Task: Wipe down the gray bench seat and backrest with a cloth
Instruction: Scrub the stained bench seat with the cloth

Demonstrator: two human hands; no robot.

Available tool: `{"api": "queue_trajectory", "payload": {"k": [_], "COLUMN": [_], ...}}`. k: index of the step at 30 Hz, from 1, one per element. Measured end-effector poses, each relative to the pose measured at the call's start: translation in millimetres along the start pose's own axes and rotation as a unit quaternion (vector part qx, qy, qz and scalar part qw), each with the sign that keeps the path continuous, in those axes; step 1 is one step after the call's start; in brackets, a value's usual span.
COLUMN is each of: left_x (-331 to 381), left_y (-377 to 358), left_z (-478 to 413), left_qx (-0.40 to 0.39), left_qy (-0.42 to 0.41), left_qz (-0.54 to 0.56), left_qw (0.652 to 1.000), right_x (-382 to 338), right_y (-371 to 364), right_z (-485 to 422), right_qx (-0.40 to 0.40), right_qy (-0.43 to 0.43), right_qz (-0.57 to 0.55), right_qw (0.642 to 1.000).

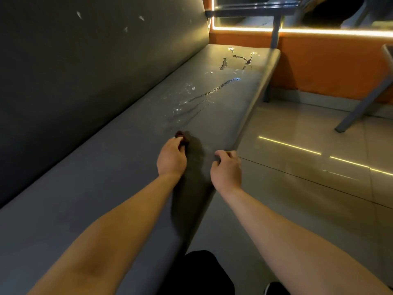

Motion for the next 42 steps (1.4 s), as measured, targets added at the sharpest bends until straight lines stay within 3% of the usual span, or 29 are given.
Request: {"api": "queue_trajectory", "payload": {"k": [2, 10, 17, 20, 22, 28, 34, 42], "left_x": [8.5, 53.3, 69.9, 68.8, 55.6, -8.0, -84.0, -150.2], "left_y": [-9.7, -33.9, -31.5, -20.7, -10.1, 46.7, 116.3, 172.8], "left_z": [3.6, 33.4, 56.4, 57.4, 54.4, 69.0, 81.5, 85.1], "left_qx": [-0.021, -0.062, -0.098, -0.132, -0.134, -0.062, 0.013, 0.111], "left_qy": [0.019, -0.064, -0.054, 0.032, 0.128, 0.298, 0.361, 0.411], "left_qz": [-0.010, -0.008, 0.044, 0.155, 0.251, 0.362, 0.383, 0.311], "left_qw": [1.000, 0.996, 0.993, 0.979, 0.950, 0.881, 0.850, 0.850], "right_x": [-1.3, 19.1, 18.3, 7.6, -7.9, -78.3, -154.3, -212.6], "right_y": [-0.1, 7.3, 6.6, 10.1, 8.9, -26.2, -83.0, -141.2], "right_z": [-1.9, -11.8, -11.5, -3.4, 3.2, 42.5, 101.2, 117.2], "right_qx": [0.000, 0.031, -0.013, -0.015, -0.024, -0.116, -0.269, -0.343], "right_qy": [0.002, -0.050, -0.032, -0.007, -0.005, 0.013, 0.048, 0.067], "right_qz": [0.015, -0.072, -0.088, -0.101, -0.129, -0.208, -0.229, -0.211], "right_qw": [1.000, 0.996, 0.996, 0.995, 0.991, 0.971, 0.934, 0.913]}}
Point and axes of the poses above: each hand's wrist, its own z-axis away from the middle knuckle, its own y-axis out of the back of the hand, x = y × z, the point moved 7 cm from there along -z, towards the middle knuckle, and after that the axes turned 7 degrees about x, right-handed, at the moved point
